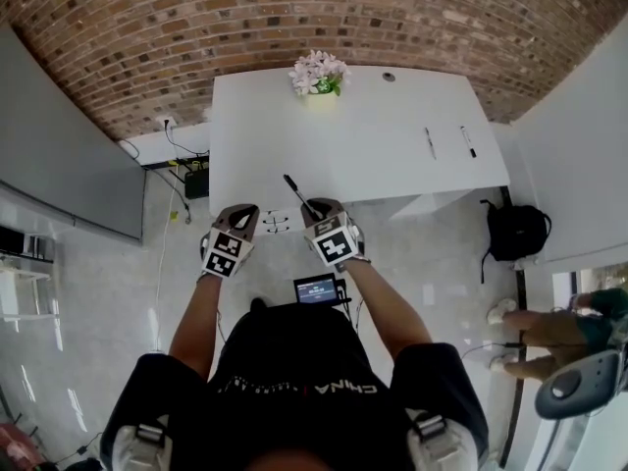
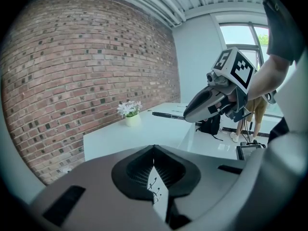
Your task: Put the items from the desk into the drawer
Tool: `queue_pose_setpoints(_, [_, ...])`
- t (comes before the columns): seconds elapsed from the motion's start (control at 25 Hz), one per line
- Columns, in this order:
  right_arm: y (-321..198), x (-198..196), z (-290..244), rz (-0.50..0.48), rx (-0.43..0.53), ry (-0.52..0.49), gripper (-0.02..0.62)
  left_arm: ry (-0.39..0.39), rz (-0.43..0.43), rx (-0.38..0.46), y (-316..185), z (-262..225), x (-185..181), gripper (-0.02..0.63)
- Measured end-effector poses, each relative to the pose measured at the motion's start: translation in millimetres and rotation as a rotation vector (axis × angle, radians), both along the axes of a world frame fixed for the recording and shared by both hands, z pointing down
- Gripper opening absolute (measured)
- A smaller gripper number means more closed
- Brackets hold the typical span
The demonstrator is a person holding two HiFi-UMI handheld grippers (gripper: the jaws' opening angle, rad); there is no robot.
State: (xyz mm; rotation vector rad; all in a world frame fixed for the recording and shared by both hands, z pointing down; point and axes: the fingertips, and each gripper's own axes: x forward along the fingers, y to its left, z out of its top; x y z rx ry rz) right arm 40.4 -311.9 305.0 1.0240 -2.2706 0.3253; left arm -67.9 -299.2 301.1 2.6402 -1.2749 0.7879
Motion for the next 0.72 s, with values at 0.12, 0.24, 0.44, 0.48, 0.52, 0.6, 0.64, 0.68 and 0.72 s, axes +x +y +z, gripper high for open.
queue_pose_setpoints(0.12, [1.4,8.4,-0.5,-0.001,-0.001,-0.01,0.048,-0.015,-0.005,-0.006,3.4,2.5,5.7,0.011])
queue_pose_setpoints(0.24, [3.1,23.7,0.7,-0.009,-0.002,-0.021,0.048,-0.026,-0.015,-0.015,7.4,6.8,19.1,0.011])
queue_pose_setpoints(0.44, [10.7,51.2,10.1,-0.038,-0.014,-0.032,0.048,-0.039,-0.058,-0.042,24.7,18.0,39.7,0.011])
queue_pose_setpoints(0.48, [13.3,56.1,13.2,-0.044,-0.02,-0.032,0.048,-0.039,-0.069,-0.051,30.4,21.5,43.1,0.011])
queue_pose_setpoints(0.52, [15.4,60.4,16.2,-0.05,-0.026,-0.032,0.048,-0.039,-0.077,-0.059,35.8,25.0,46.2,0.011])
queue_pose_setpoints(0.6, [18.7,66.8,20.6,-0.054,-0.033,-0.031,0.048,-0.041,-0.085,-0.075,45.5,31.8,51.0,0.011])
queue_pose_setpoints(0.64, [20.9,68.7,21.7,-0.052,-0.034,-0.033,0.048,-0.043,-0.085,-0.082,50.2,35.0,52.2,0.011])
queue_pose_setpoints(0.68, [23.9,69.9,22.3,-0.048,-0.036,-0.036,0.048,-0.045,-0.084,-0.088,55.1,37.6,52.7,0.011])
queue_pose_setpoints(0.72, [27.5,70.6,22.7,-0.043,-0.037,-0.039,0.048,-0.045,-0.083,-0.093,59.9,39.6,52.5,0.011])
